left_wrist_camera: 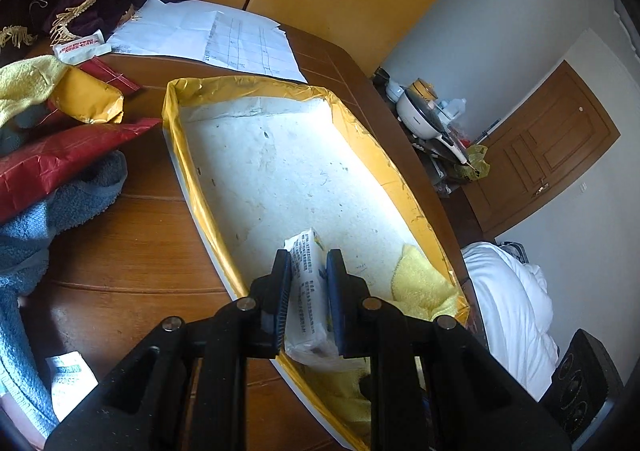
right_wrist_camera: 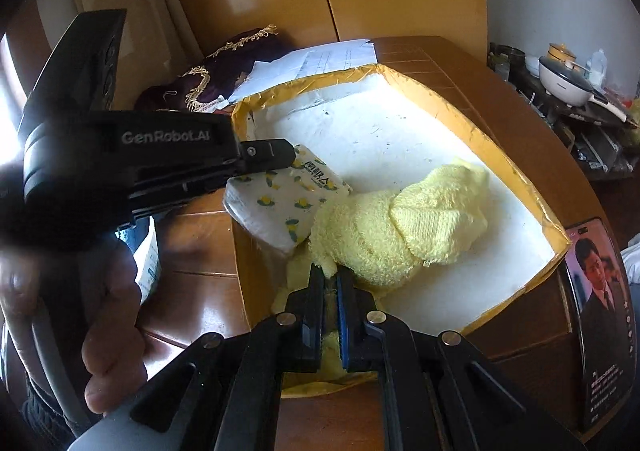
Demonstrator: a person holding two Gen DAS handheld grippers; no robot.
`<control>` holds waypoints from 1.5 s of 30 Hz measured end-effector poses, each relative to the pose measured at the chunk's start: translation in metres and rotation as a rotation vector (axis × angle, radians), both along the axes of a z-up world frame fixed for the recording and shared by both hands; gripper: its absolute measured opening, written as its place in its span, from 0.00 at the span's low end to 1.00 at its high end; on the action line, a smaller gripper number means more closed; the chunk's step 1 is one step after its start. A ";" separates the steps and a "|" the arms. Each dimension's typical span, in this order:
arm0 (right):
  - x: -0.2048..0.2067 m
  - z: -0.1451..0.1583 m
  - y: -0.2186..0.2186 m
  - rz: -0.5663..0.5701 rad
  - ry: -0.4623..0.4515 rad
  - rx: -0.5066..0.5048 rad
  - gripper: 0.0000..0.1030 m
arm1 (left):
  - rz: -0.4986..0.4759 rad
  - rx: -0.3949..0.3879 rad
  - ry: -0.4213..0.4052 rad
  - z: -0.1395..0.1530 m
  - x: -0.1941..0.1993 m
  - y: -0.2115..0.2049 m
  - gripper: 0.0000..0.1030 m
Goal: Organize soft objects
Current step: 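Lower and release the diaper pack with the left tool while the right tool releases the towel in the box, then move the left tool to the blue towel beside the pink plush toy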
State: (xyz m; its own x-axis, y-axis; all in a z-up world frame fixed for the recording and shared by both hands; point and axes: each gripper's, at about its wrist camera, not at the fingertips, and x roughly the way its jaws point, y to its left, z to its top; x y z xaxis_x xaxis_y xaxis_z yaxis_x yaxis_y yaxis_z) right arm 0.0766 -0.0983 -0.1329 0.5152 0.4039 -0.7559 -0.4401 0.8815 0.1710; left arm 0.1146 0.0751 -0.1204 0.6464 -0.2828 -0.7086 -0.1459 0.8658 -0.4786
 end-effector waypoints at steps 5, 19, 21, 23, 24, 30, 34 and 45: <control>-0.003 -0.002 0.008 0.037 0.030 0.028 0.06 | 0.015 -0.001 0.001 0.000 0.002 0.005 0.15; -0.001 0.014 -0.006 0.002 0.011 0.100 0.06 | -0.025 -0.003 0.017 -0.001 0.012 0.001 0.15; 0.010 0.014 -0.014 -0.022 0.017 0.082 0.06 | -0.033 0.033 0.048 -0.007 0.018 -0.006 0.15; 0.014 0.013 -0.016 -0.014 0.015 0.050 0.10 | -0.032 0.064 0.031 -0.007 0.017 -0.009 0.15; 0.015 0.013 -0.015 -0.005 0.009 0.036 0.10 | -0.038 0.067 0.029 -0.006 0.016 -0.010 0.17; -0.001 0.032 -0.015 -0.023 -0.101 0.054 0.43 | -0.015 -0.013 -0.099 0.020 -0.015 0.006 0.68; -0.023 0.055 -0.001 0.028 -0.203 0.109 0.77 | 0.116 0.063 -0.177 0.041 -0.063 0.035 0.76; -0.012 0.052 0.105 0.230 -0.022 0.200 0.79 | 0.442 0.189 -0.099 0.011 -0.170 0.121 0.75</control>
State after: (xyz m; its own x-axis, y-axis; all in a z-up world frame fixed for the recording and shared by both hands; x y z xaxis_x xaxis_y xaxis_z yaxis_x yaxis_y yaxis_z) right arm 0.0641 0.0068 -0.0811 0.4081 0.6517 -0.6393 -0.6300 0.7078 0.3194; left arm -0.0552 0.1963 -0.1096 0.7424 0.1610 -0.6503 -0.4805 0.8045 -0.3493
